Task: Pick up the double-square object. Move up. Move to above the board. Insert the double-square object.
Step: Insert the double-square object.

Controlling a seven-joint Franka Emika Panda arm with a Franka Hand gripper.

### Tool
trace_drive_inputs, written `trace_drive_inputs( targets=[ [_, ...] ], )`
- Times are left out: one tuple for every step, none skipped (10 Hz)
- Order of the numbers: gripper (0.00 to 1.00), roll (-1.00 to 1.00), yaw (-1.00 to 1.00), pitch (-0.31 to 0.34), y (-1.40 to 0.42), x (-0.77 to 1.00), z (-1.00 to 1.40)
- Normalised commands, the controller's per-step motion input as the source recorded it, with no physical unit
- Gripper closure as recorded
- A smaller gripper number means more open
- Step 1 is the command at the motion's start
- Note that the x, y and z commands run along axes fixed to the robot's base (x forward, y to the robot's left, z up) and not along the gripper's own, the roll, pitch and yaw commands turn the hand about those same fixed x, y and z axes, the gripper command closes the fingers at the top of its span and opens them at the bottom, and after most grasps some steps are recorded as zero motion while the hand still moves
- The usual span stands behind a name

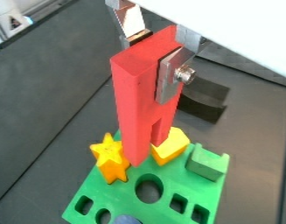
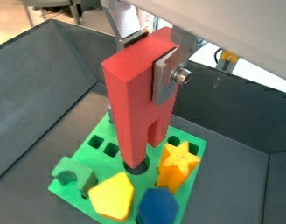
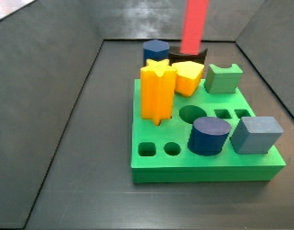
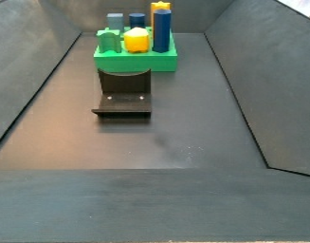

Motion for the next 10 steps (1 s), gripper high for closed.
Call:
trace_drive_inputs(
  targets=[
    [1.00,0.03,-0.36,0.056,0.00,0.73,-0.01],
    [1.00,0.03,-0.41,0.059,0.00,0.67,-0.02],
    [1.00,0.04,-0.45,0.080,0.00,0.58,-0.02],
    [1.00,0.02,-0.54,0.121,0.00,0.40,0.00],
    [1.00,0.00,-0.03,-0.019,0.00,0.00,0.00],
    [1.00,0.00,0.00,0.000,0.00,0.00,0.00],
    [1.00,0.00,0.00,-0.004,-0.03,0.00,0.00],
    [1.00,0.00,0.00,0.000,-0.06,0.00,0.00],
    [1.00,0.06,-0.16,0.000,-0.37,0.38,0.00],
    [1.00,0.09,-0.28,-0.003,-0.41,0.72,-0.04]
  ],
)
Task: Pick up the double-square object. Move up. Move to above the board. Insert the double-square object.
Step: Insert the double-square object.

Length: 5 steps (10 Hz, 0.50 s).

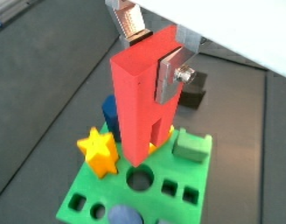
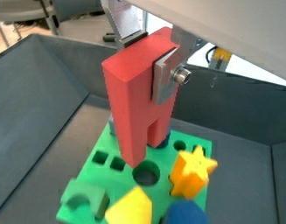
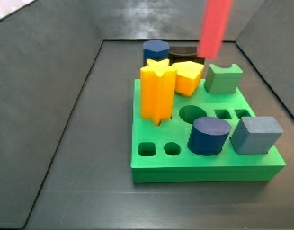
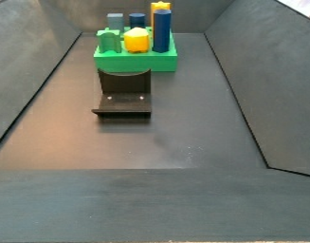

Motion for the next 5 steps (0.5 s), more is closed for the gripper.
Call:
trace_drive_inputs(
  targets=[
    [1.00,0.10,-0.31,-0.010,-0.41,0.72,-0.06],
    [1.00,0.09,-0.31,-0.011,-0.40,0.73,-0.05],
    [1.00,0.08,-0.33,-0.010,-0.39,0.71,-0.04],
    [1.00,0.09,-0.37,-0.003,-0.33,0.69,-0.05],
    [1.00,0.14,-0.49,-0.010,-0.27,0.57,-0.14]
  ],
)
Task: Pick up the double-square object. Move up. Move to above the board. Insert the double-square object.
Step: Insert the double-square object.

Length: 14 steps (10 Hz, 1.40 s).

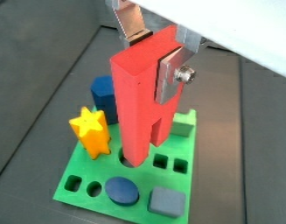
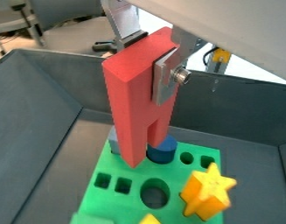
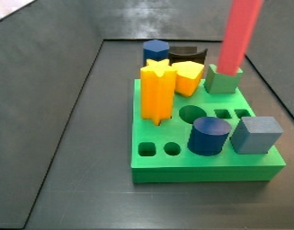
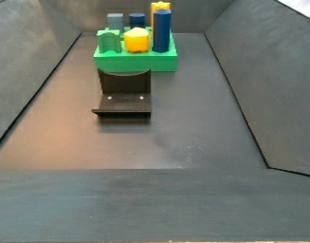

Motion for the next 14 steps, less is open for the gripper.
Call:
trace_drive_inputs(
  targets=[
    [1.00,0.17,-0.65,-0.017,-0.18,0.41,-0.21],
    [1.00,0.18,-0.87,-0.033,-0.05,0.16,-0.24],
    [1.00,0.22,-0.94,-0.017,0.00,0.02,-0.33],
    [1.00,0.24,-0.91,0.000,0.00,0.02,-0.37],
    [1.00,0.22,-0.95,-0.016,0.00,0.01,-0.34],
    [1.00,0.21,-0.97,-0.027,0.00,0.02,-0.32],
    [1.00,0.22,-0.94,-0.043,0.00,0.08,-0.33],
    [1.00,0.18,-0.81,-0.033,0.00,0.27,-0.23],
    [1.00,0.18,-0.73,-0.020,-0.03,0.36,-0.20],
    [1.00,0.16,-0.71,-0.013,-0.03,0.38,-0.17],
    [1.00,0.19,-0.70,0.000,-0.02,0.36,-0.23],
    [1.00,0.24,-0.72,0.000,0.00,0.25,-0.34],
    [1.00,0.21,-0.77,0.000,0.00,0.17,-0.36],
    [1.00,0.17,-0.74,0.050,0.00,0.16,-0.39]
  ],
)
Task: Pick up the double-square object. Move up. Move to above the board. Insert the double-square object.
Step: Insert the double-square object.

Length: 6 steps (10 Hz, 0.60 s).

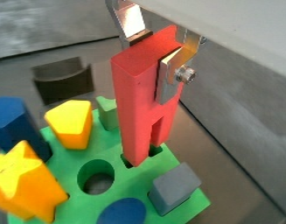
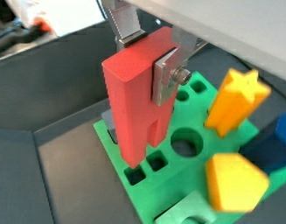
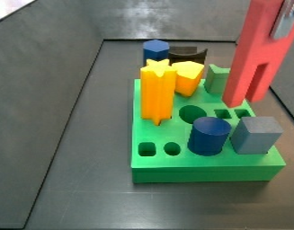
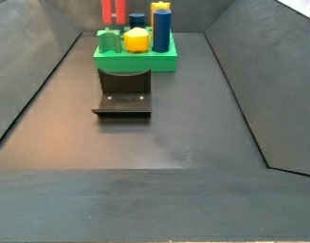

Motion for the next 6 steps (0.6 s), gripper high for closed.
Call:
trace_drive_inputs(
  targets=[
    [1.00,0.12,-0.71,0.123,0.00,0.11,-0.34],
    [1.00,0.05,-0.77,0.164,0.00,0.02,-0.24],
    [1.00,0.02,-0.73,0.223,0.00,0.01,-0.20],
    [1.00,0.00,-0.58,0.296,0.00,0.13,-0.23],
    [1.00,0.05,-0.41,0.306,0.00,0.32,-0.23],
    [1.00,0.06,-0.30,0.300,0.00,0.41,-0.15]
  ],
)
